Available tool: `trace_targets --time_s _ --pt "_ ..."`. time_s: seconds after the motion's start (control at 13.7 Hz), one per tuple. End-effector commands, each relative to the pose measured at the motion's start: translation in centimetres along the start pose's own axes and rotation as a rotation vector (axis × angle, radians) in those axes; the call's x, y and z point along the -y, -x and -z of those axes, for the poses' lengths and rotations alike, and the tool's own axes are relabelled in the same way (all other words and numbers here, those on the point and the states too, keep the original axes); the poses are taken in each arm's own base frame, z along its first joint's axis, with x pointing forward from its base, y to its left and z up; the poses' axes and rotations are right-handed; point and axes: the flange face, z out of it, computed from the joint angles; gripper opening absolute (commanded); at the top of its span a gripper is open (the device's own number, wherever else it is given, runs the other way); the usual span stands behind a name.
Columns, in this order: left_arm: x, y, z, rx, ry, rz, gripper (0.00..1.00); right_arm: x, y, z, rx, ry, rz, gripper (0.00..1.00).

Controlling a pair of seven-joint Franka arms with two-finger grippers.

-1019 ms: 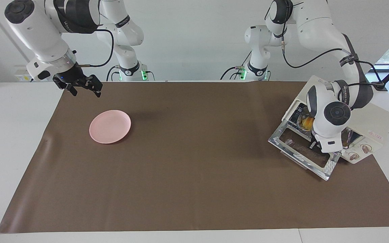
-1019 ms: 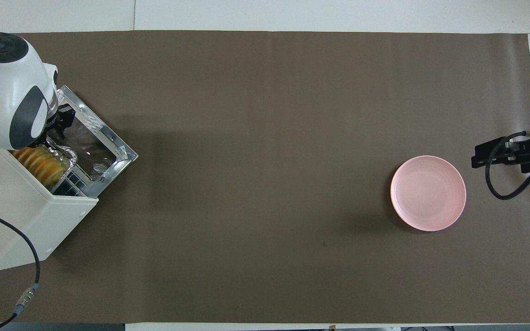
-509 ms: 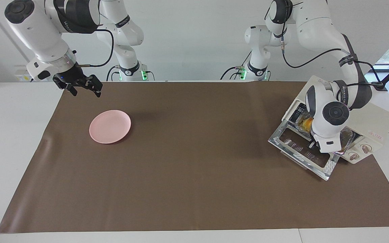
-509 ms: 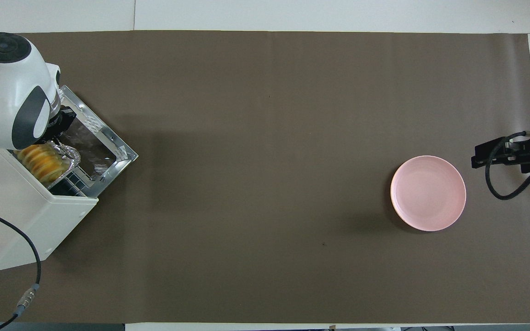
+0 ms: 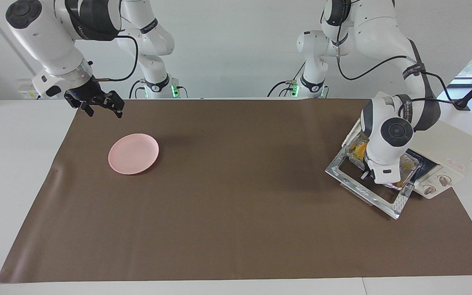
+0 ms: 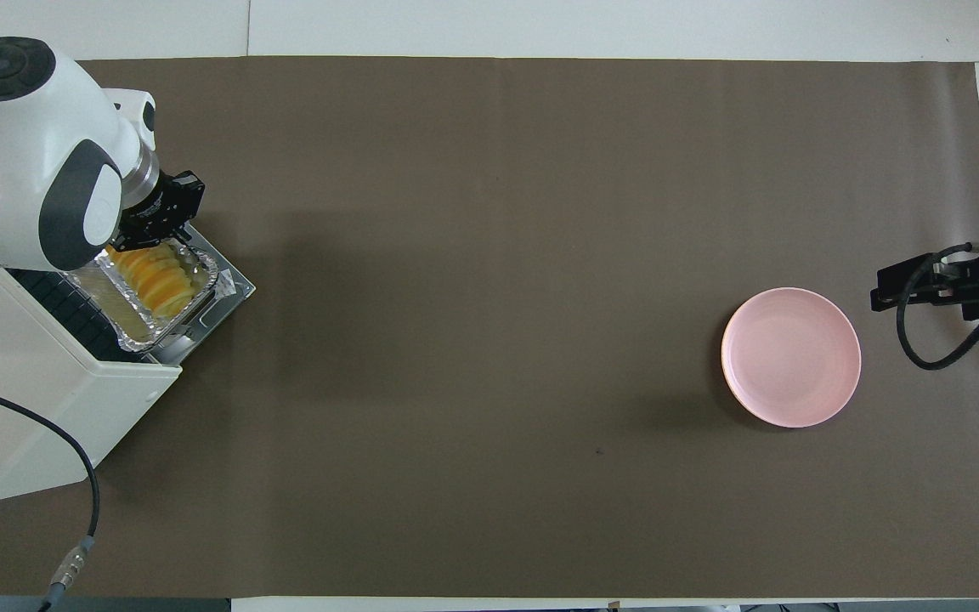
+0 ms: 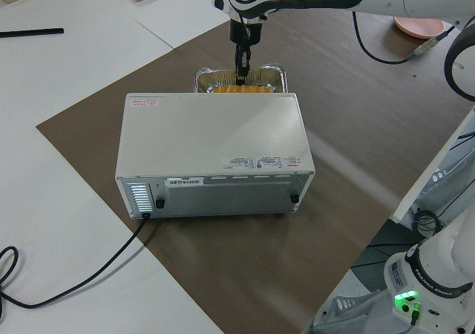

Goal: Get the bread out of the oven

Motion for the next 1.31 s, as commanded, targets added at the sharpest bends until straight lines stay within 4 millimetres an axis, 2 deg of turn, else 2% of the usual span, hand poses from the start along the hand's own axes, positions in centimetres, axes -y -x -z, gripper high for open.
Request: trace_targets --time_s 0.0,0.15,0.29,0.44,0.58,0.73,0.8,0.87,0.95,1.09,1.24 --pt "-3.3 3.1 1.3 0.005 0.1 0.004 0.0 -0.7 0.6 0.2 -0.025 -0.007 -0.008 1.0" --pt "-6.1 6.1 2.2 -0.026 0.14 -0.052 0.0 -0.8 0.5 0.2 -0.03 -0.006 -0.009 1.0" --pt "-8.0 8.3 3.1 -0.037 0.162 -0.095 0.0 -0.8 0.5 0.2 -0.028 -0.006 -0.011 1.0" --pt "-10.1 11.5 3.2 -0.037 0.168 -0.152 0.0 -1.5 0.5 -0.3 -0.024 -0.007 -0.034 1.0" --pt "-12.4 13.3 5.4 -0.008 0.228 -0.165 0.0 -2.6 0.4 -0.4 -0.048 -0.009 -0.056 1.0" --pt "-14.3 16.6 5.4 -0.026 0.228 -0.225 0.0 -2.8 0.5 -0.6 -0.046 -0.009 -0.061 1.0" --pt "-15.0 17.3 5.3 -0.035 0.223 -0.247 0.0 -2.8 0.7 -0.8 -0.037 -0.009 -0.063 1.0" --pt "-15.9 17.7 6.5 -0.084 0.229 -0.31 0.0 -2.7 0.7 -0.8 -0.034 -0.008 -0.06 1.0" --pt "-17.1 19.4 6.2 -0.13 0.196 -0.409 0.0 -2.7 0.7 -0.8 -0.031 -0.007 -0.06 1.0" --pt "-18.4 19.9 6.1 -0.14 0.199 -0.463 0.0 -2.7 0.8 -0.8 -0.032 -0.007 -0.06 1.0" --pt "-20.3 23.2 5.3 -0.113 0.216 -0.518 0.0 -2.8 0.7 -0.9 -0.035 -0.009 -0.063 1.0"
